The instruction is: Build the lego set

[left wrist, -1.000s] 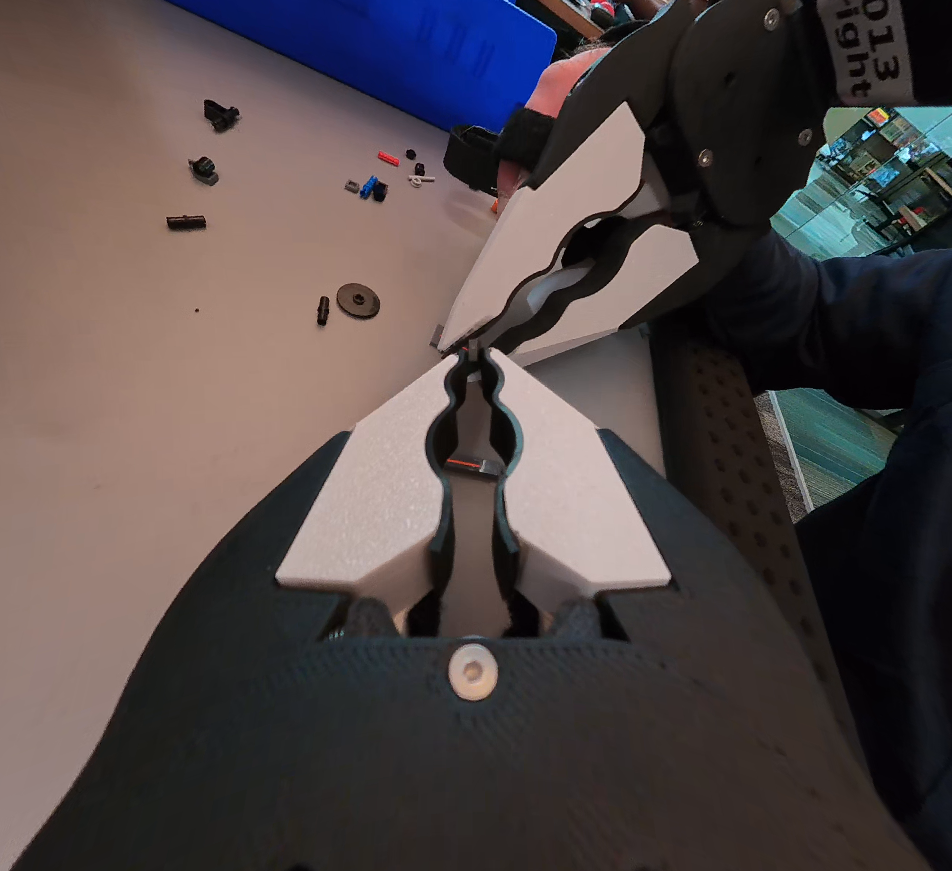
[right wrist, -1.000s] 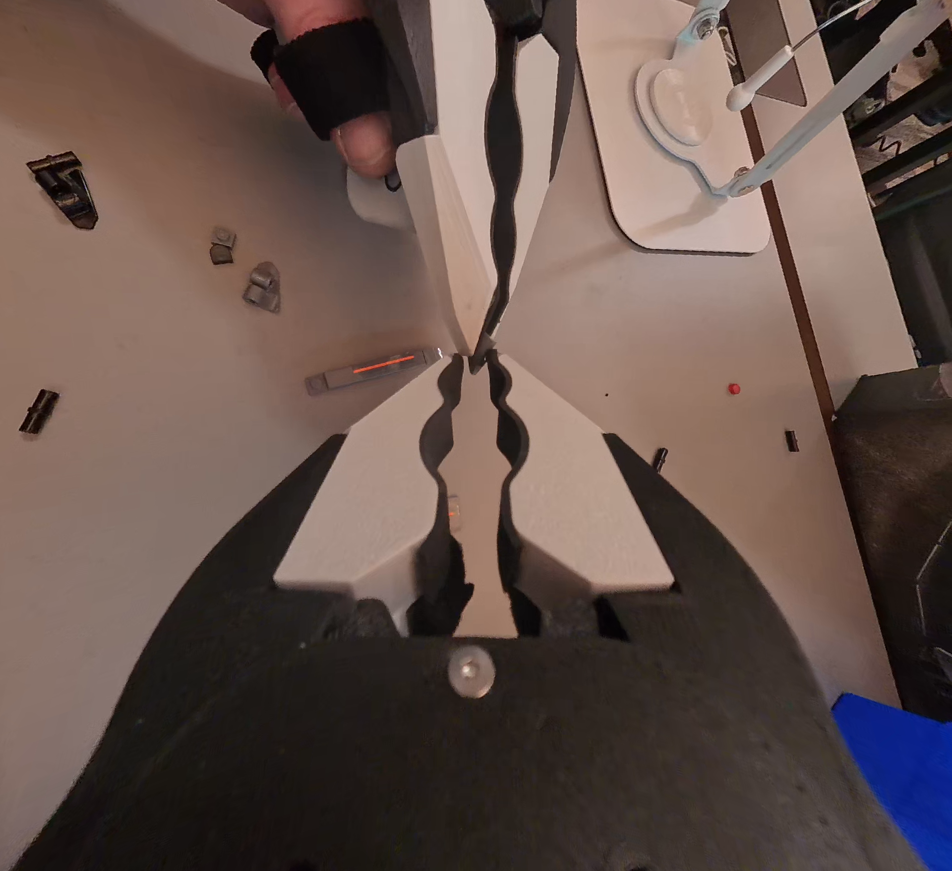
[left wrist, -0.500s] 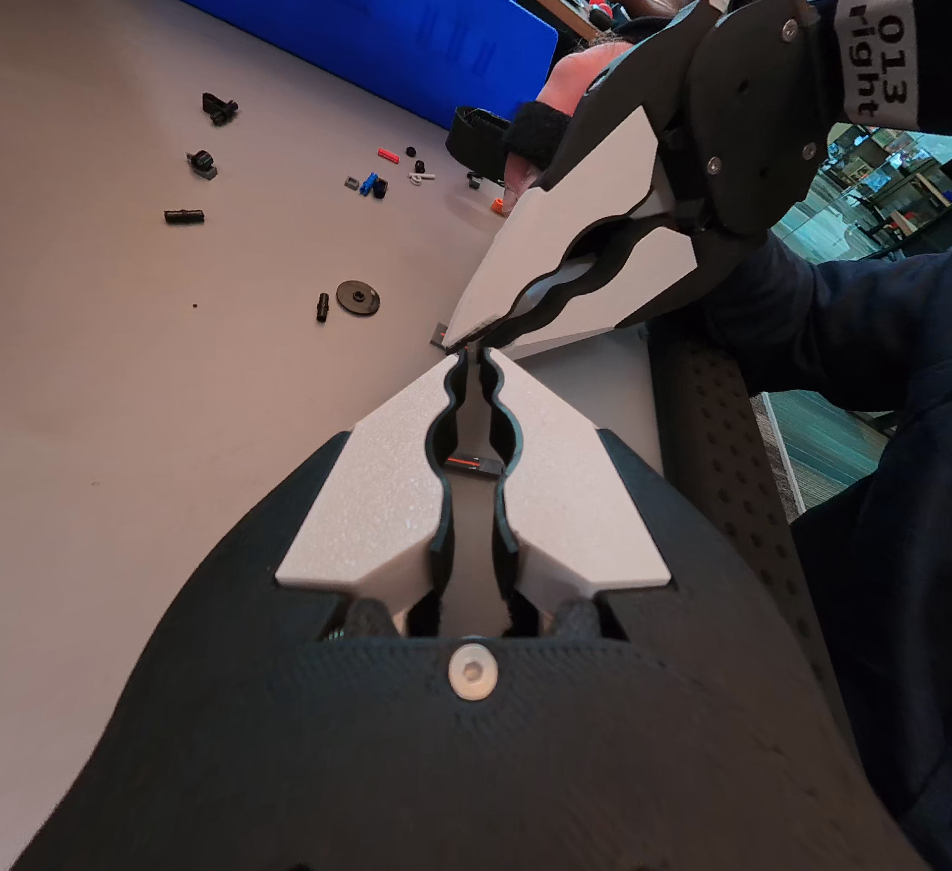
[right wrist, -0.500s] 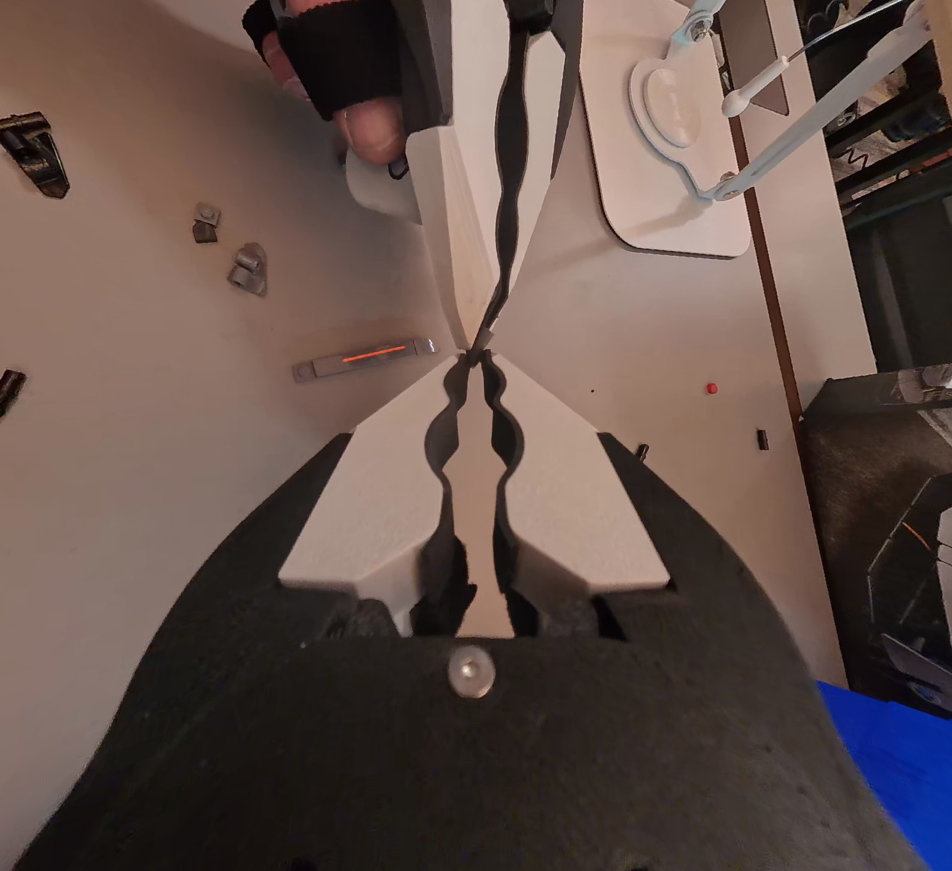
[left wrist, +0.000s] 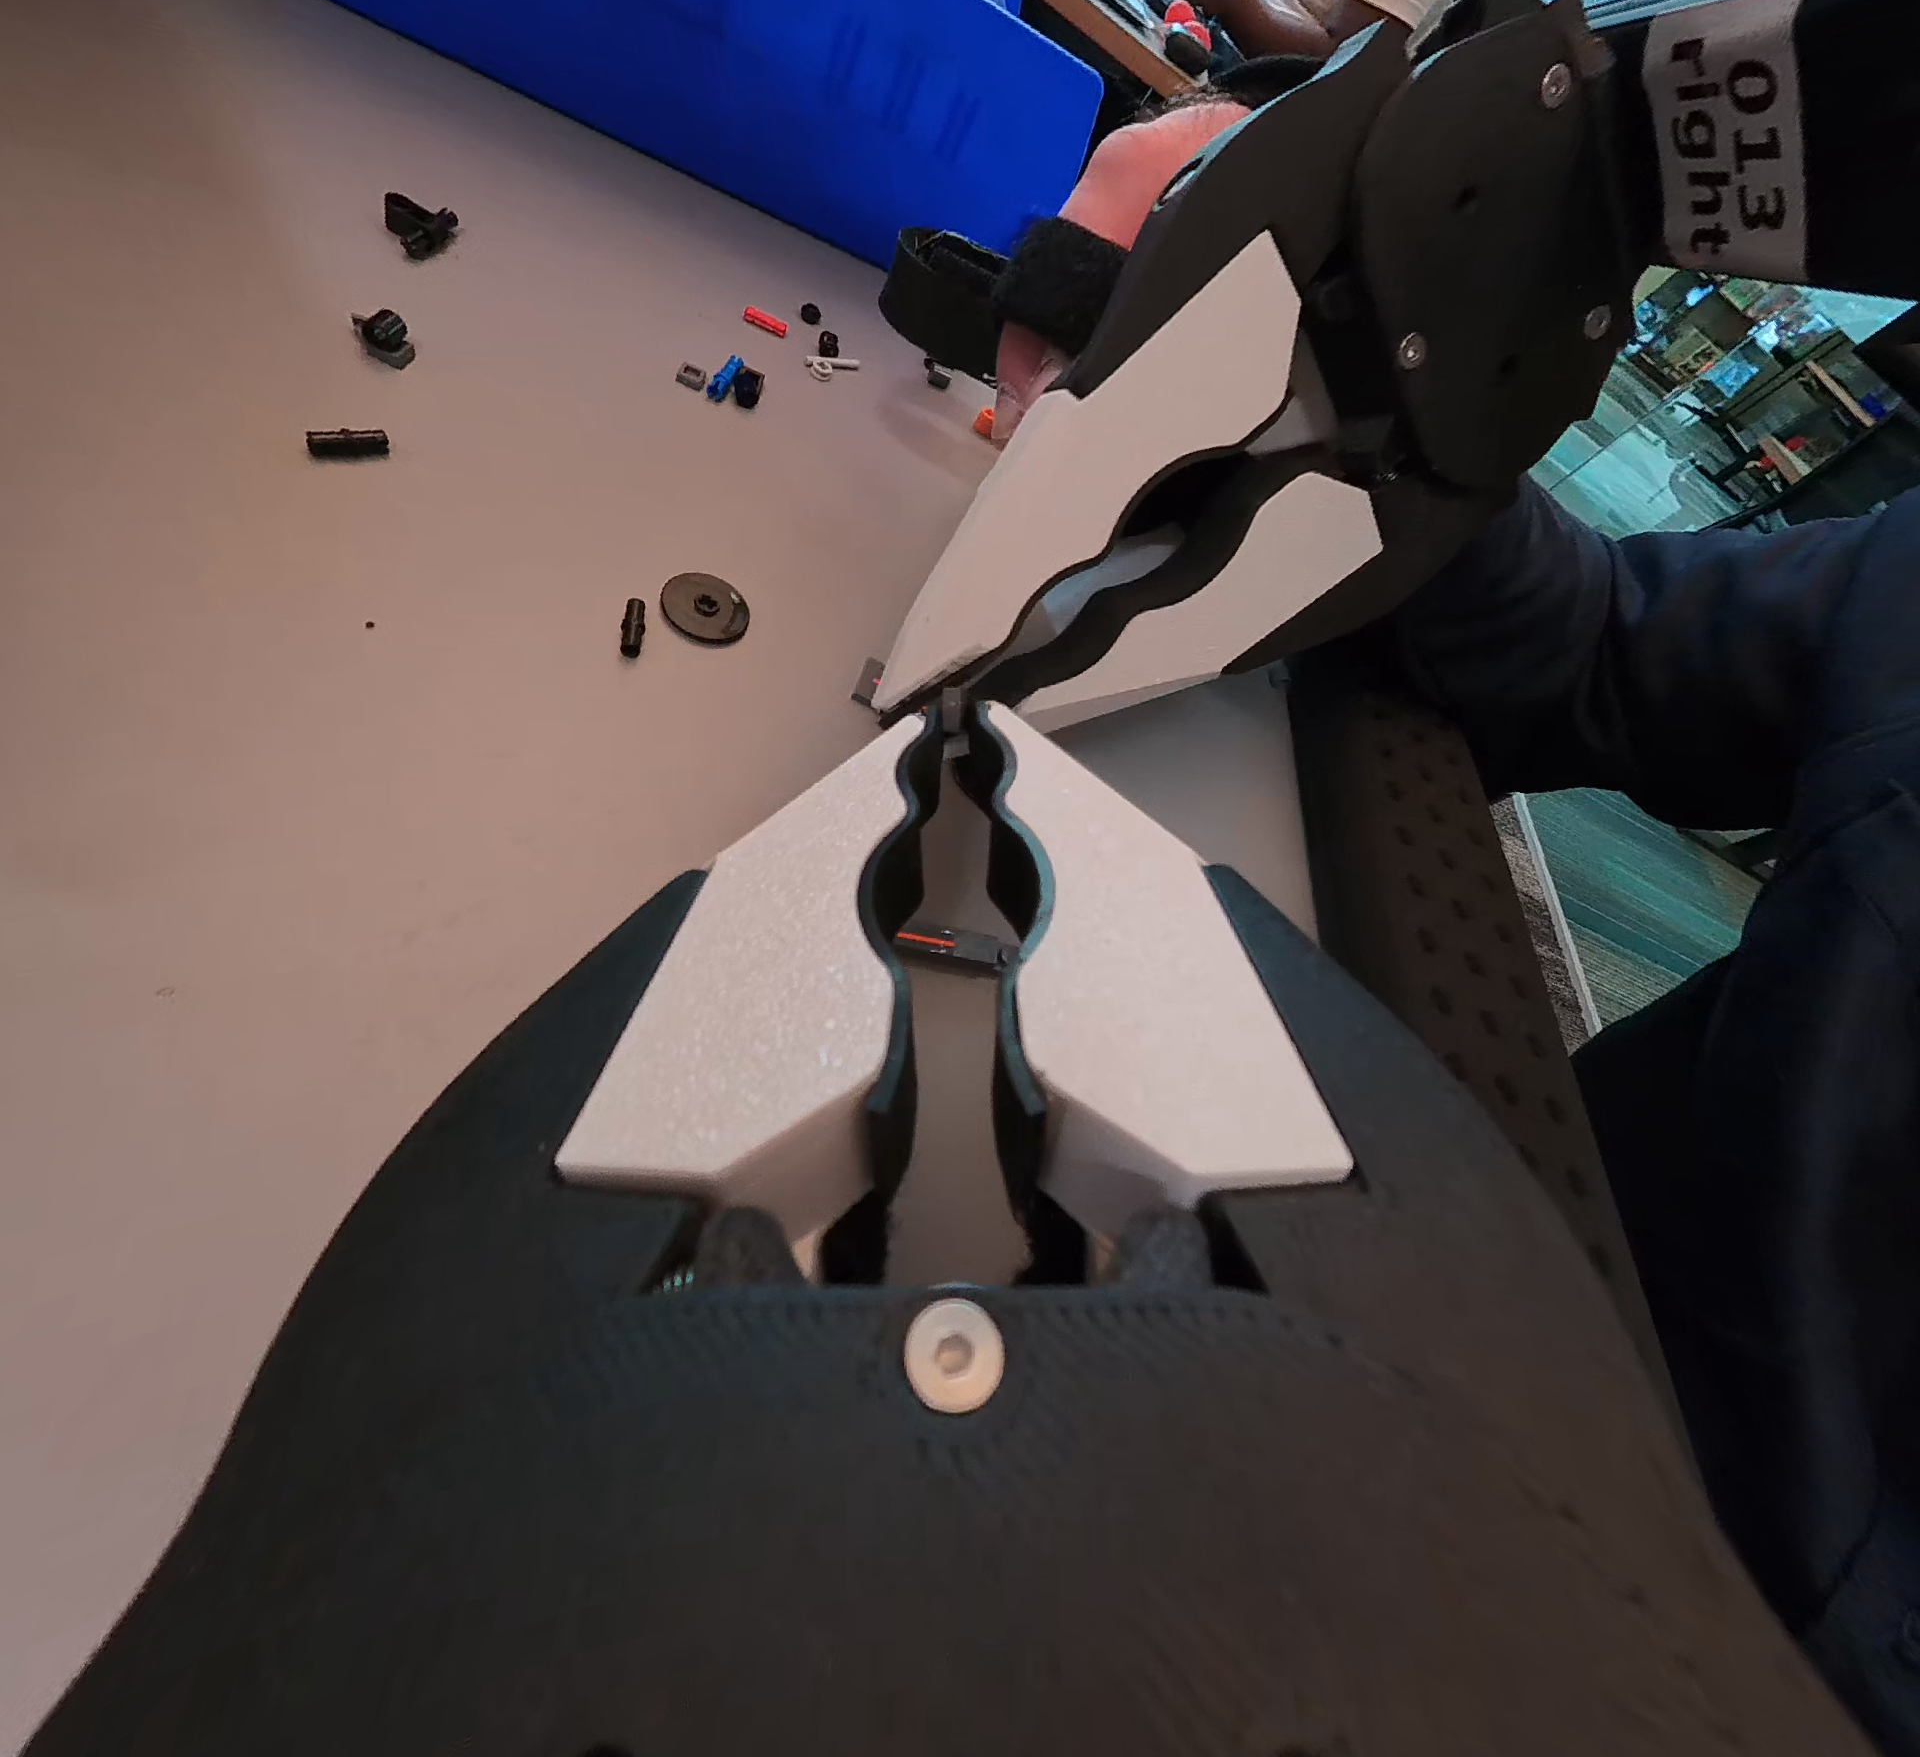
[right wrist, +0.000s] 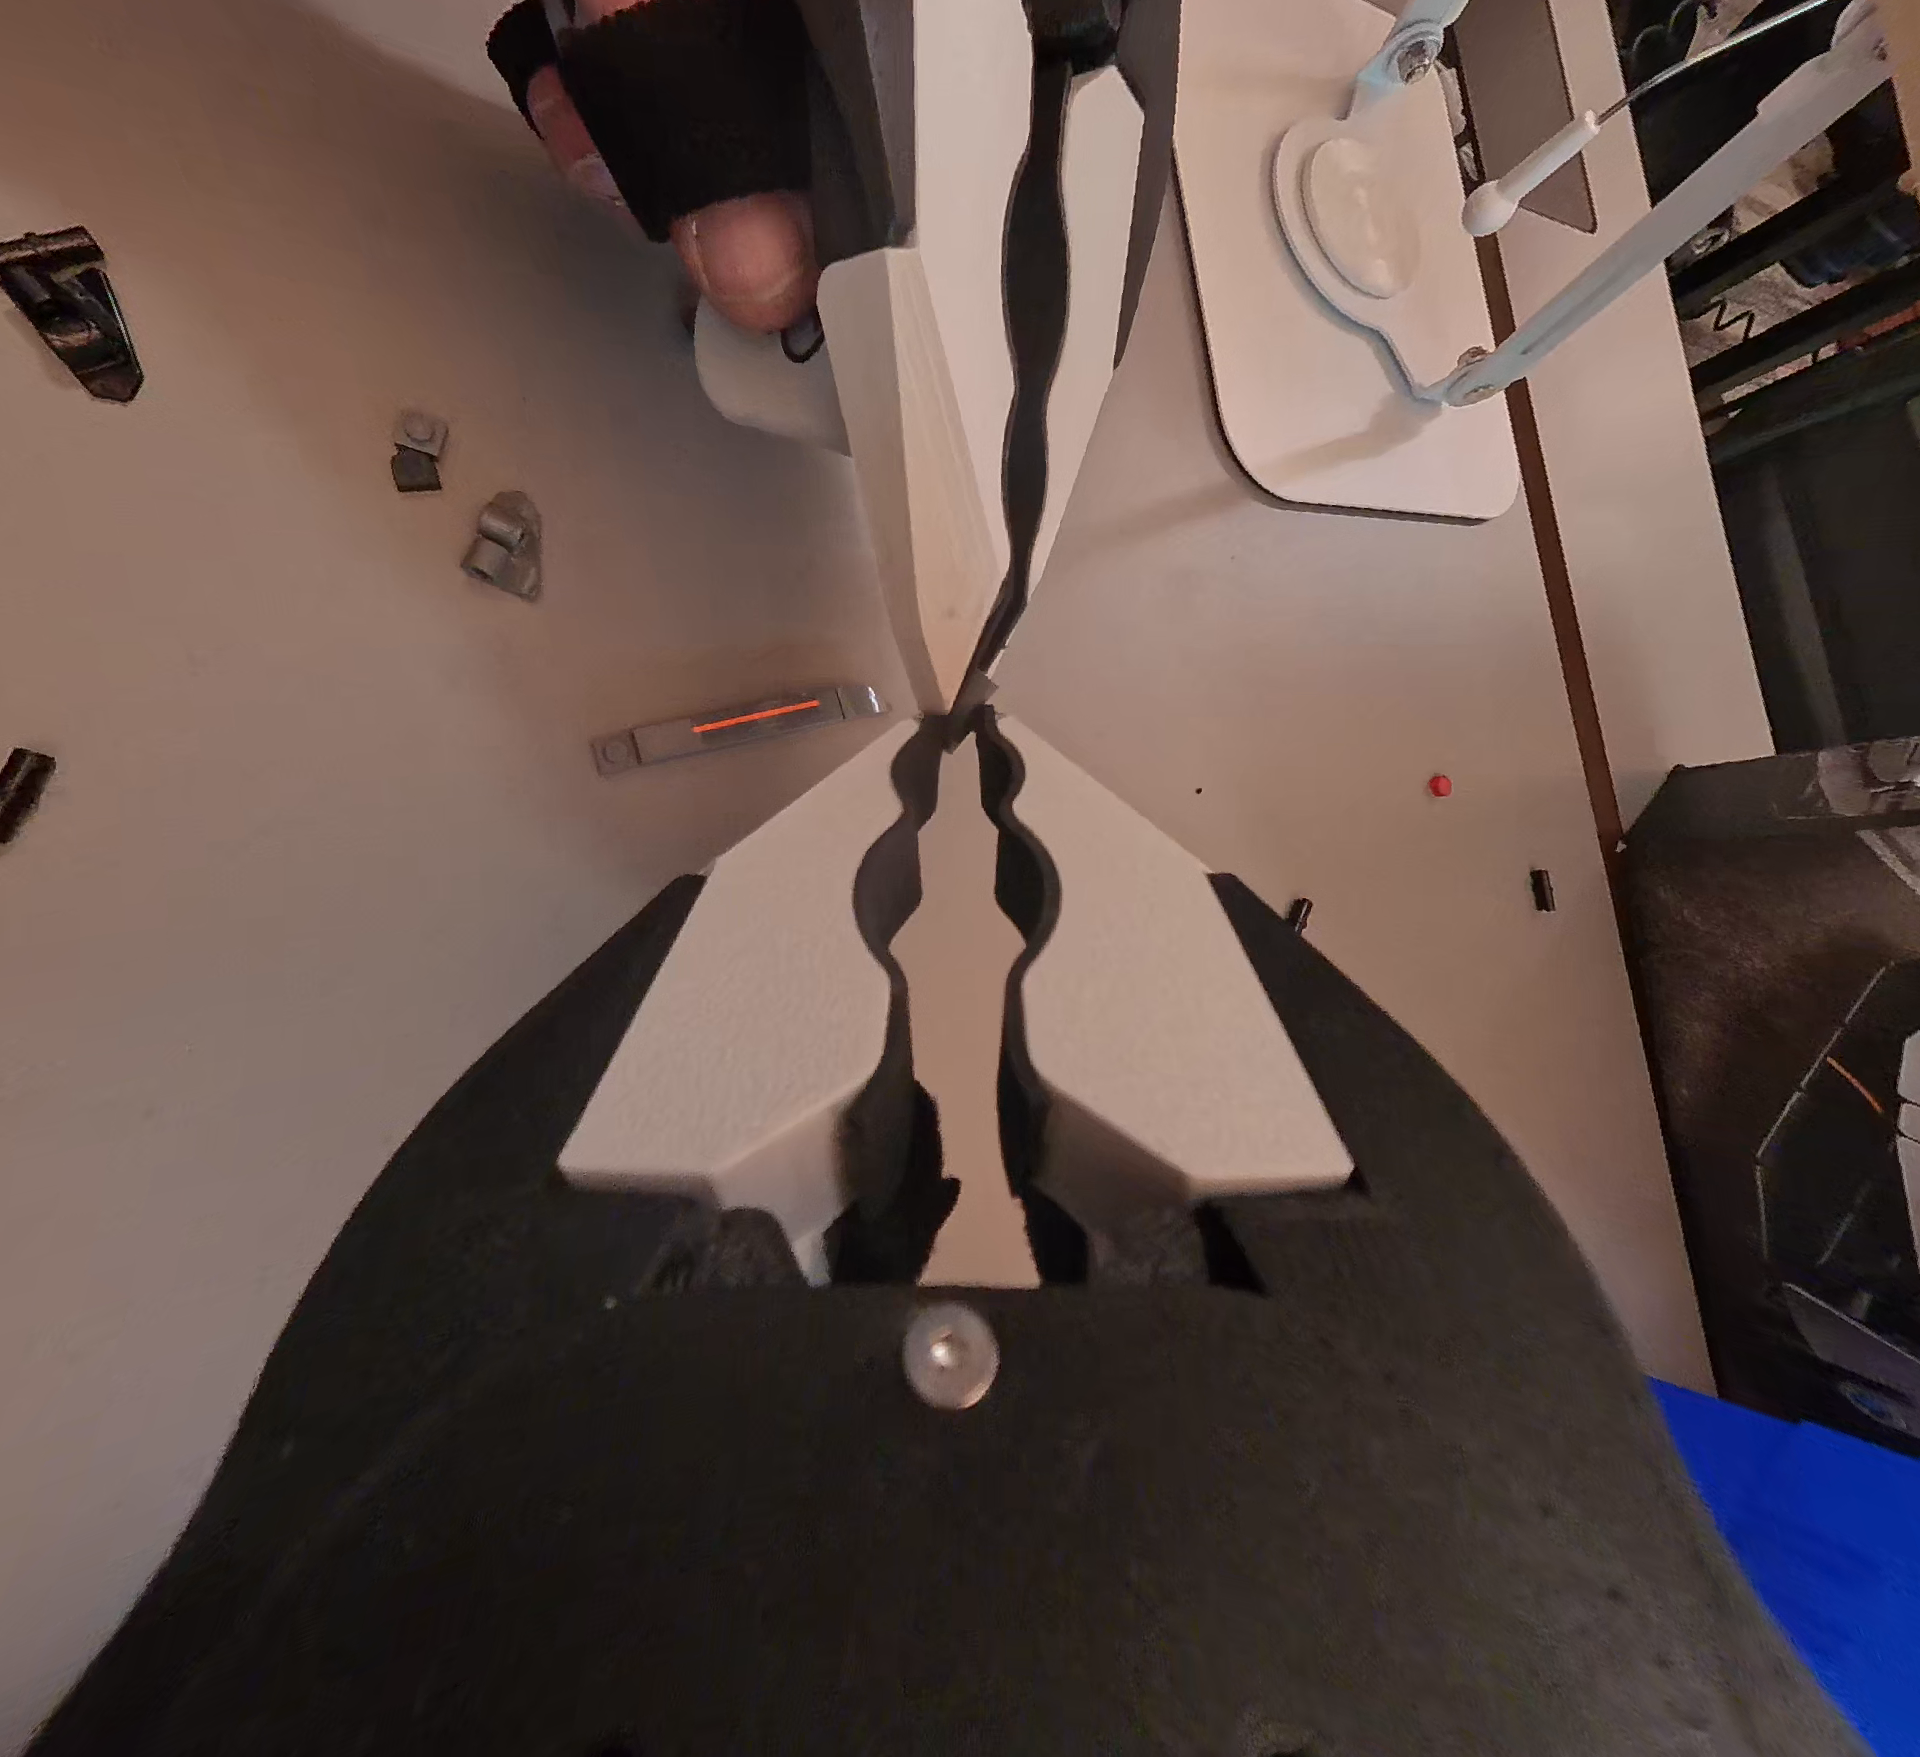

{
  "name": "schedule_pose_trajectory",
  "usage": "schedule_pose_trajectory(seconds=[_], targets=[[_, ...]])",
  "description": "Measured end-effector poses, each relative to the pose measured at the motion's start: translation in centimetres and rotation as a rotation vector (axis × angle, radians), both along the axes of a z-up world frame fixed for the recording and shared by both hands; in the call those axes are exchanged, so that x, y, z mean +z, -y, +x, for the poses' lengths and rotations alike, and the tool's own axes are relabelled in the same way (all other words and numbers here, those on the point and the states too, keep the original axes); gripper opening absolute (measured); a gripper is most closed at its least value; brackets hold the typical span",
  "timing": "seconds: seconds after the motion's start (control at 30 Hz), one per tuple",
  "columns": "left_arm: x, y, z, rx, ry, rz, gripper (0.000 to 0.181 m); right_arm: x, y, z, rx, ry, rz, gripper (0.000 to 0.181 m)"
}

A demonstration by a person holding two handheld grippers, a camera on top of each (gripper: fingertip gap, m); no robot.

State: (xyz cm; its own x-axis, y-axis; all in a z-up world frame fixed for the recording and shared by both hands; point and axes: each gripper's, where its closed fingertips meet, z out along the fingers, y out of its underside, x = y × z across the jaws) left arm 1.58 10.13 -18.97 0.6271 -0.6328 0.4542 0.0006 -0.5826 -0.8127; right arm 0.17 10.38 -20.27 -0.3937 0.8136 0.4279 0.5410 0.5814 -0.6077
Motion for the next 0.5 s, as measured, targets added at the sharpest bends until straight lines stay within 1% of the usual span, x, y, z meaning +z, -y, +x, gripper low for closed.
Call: schedule_pose_trajectory(seconds=[0.5], targets=[[-0.12,0.03,0.01,-0.004,-0.003,-0.005,0.003,-0.17,0.02,0.04,0.003,0.009,0.003,0.003]])
